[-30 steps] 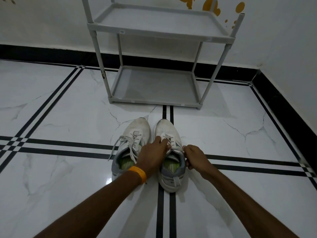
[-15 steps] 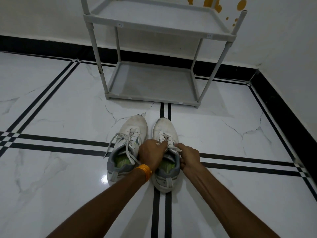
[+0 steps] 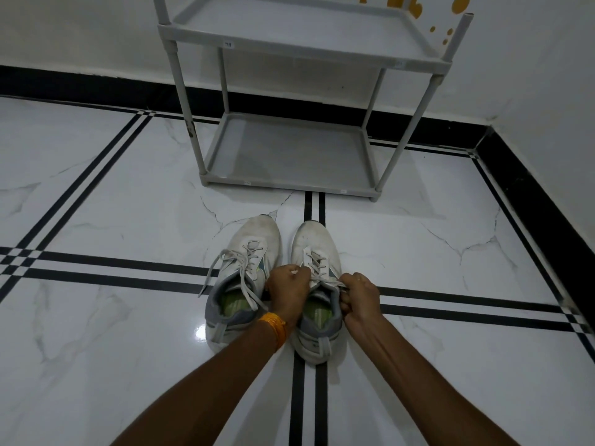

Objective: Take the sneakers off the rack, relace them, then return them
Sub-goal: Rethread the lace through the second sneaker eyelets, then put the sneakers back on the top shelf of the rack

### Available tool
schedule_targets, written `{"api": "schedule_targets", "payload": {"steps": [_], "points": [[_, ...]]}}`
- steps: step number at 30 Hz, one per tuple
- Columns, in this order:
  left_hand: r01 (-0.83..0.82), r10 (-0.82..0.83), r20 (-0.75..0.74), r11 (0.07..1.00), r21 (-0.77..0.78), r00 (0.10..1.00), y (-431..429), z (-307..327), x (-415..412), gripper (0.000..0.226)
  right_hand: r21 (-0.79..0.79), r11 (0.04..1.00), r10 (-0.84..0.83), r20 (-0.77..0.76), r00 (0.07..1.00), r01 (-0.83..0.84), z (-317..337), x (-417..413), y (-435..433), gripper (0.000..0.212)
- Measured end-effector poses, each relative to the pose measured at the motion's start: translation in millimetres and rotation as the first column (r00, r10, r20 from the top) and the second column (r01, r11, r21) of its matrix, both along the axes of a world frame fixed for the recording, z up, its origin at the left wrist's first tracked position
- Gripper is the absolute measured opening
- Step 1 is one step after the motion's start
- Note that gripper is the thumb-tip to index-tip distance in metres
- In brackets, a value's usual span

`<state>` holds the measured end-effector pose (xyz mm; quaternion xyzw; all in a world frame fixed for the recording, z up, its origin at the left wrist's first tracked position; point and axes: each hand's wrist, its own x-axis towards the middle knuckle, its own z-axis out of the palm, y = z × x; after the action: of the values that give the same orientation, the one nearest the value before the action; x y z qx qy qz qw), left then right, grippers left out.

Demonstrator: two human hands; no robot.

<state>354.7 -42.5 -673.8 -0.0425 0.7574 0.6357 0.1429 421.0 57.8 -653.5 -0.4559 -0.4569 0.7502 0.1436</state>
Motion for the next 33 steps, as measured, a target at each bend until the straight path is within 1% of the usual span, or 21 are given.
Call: {"api": "schedule_targets", "payload": {"steps": [3, 5, 6, 7, 8, 9, 10, 11, 12, 14, 15, 16, 17, 18, 19, 20, 22, 24, 27, 30, 33], "points": [[0.112, -0.135, -0.136, 0.98, -0.165, 0.981, -5, 11, 2, 0.038, 0.114, 0.977, 0.174, 0.062, 0.983, -0.18, 10, 4, 7, 0.033], [0.254, -0.313, -0.155, 0.916, -0.312, 0.937, -6, 32, -4, 0.037, 0.161, 0.925, 0.327, 0.122, 0.937, -0.344, 24, 7, 12, 0.022], [0.327, -0.39, -0.132, 0.881, -0.343, 0.911, -9, 47, -10, 0.035, 0.184, 0.889, 0.39, 0.171, 0.905, -0.419, 32, 8, 13, 0.023], [0.374, -0.433, -0.115, 0.863, -0.338, 0.894, -16, 62, -19, 0.037, 0.211, 0.851, 0.433, 0.238, 0.869, -0.482, 38, 10, 15, 0.032], [0.372, -0.432, -0.133, 0.869, -0.326, 0.892, -26, 78, -30, 0.041, 0.237, 0.807, 0.464, 0.314, 0.829, -0.541, 44, 11, 16, 0.043], [0.327, -0.401, -0.183, 0.885, -0.332, 0.898, -41, 92, -42, 0.045, 0.258, 0.754, 0.495, 0.381, 0.781, -0.604, 48, 12, 14, 0.052], [0.274, -0.373, -0.227, 0.887, -0.371, 0.9, -59, 101, -54, 0.047, 0.267, 0.694, 0.532, 0.435, 0.727, -0.668, 51, 13, 12, 0.054], [0.257, -0.376, -0.221, 0.866, -0.428, 0.9, -80, 105, -67, 0.049, 0.269, 0.639, 0.562, 0.476, 0.676, -0.721, 52, 13, 9, 0.053], [0.301, -0.409, -0.13, 0.819, -0.488, 0.903, -101, 104, -77, 0.052, 0.274, 0.598, 0.574, 0.51, 0.641, -0.753, 52, 12, 7, 0.049], [0.486, -0.477, 0.172, 0.68, -0.549, 0.862, -135, 94, -83, 0.066, 0.313, 0.56, 0.544, 0.56, 0.625, -0.767, 49, 10, 6, 0.04], [0.551, -0.487, 0.276, 0.621, -0.558, 0.829, -146, 84, -80, 0.071, 0.344, 0.551, 0.519, 0.572, 0.635, -0.761, 46, 9, 5, 0.034], [0.576, -0.481, 0.328, 0.586, -0.569, 0.813, -153, 72, -74, 0.07, 0.393, 0.52, 0.489, 0.591, 0.642, -0.758, 42, 8, 4, 0.029], [0.565, -0.465, 0.331, 0.581, -0.586, 0.821, -155, 61, -67, 0.064, 0.459, 0.456, 0.445, 0.624, 0.642, -0.762, 36, 8, 3, 0.024], [0.527, -0.447, 0.295, 0.598, -0.604, 0.845, -156, 49, -62, 0.054, 0.52, 0.377, 0.403, 0.654, 0.641, -0.767, 30, 7, 0, 0.022], [0.487, -0.444, 0.235, 0.623, -0.612, 0.865, -154, 40, -57, 0.047, 0.566, 0.308, 0.378, 0.665, 0.644, -0.765, 23, 7, -3, 0.022], [0.465, -0.459, 0.177, 0.647, -0.604, 0.87, -149, 34, -55, 0.045, 0.602, 0.263, 0.378, 0.655, 0.655, -0.754, 17, 7, -8, 0.022], [0.452, -0.505, 0.08, 0.677, -0.581, 0.859, -136, 30, -53, 0.049, 0.67, 0.19, 0.398, 0.616, 0.68, -0.718, 10, 5, -15, 0.02], [0.4, -0.512, -0.011, 0.685, -0.608, 0.859, -125, 32, -56, 0.055, 0.727, 0.112, 0.389, 0.595, 0.703, -0.677, 8, 0, -16, 0.018], [0.369, -0.519, -0.079, 0.698, -0.614, 0.851, -118, 35, -59, 0.06, 0.731, 0.079, 0.397, 0.6, 0.695, -0.677, 10, -3, -11, 0.027], [0.337, -0.493, -0.128, 0.739, -0.584, 0.861, -116, 48, -60, 0.06, 0.739, 0.089, 0.413, 0.583, 0.7, -0.668, 32, -6, -6, 0.044], [0.314, -0.473, -0.169, 0.771, -0.555, 0.865, -110, 80, -62, 0.06, 0.738, 0.114, 0.407, 0.576, 0.709, -0.665, 74, -15, -2, 0.05]]}}
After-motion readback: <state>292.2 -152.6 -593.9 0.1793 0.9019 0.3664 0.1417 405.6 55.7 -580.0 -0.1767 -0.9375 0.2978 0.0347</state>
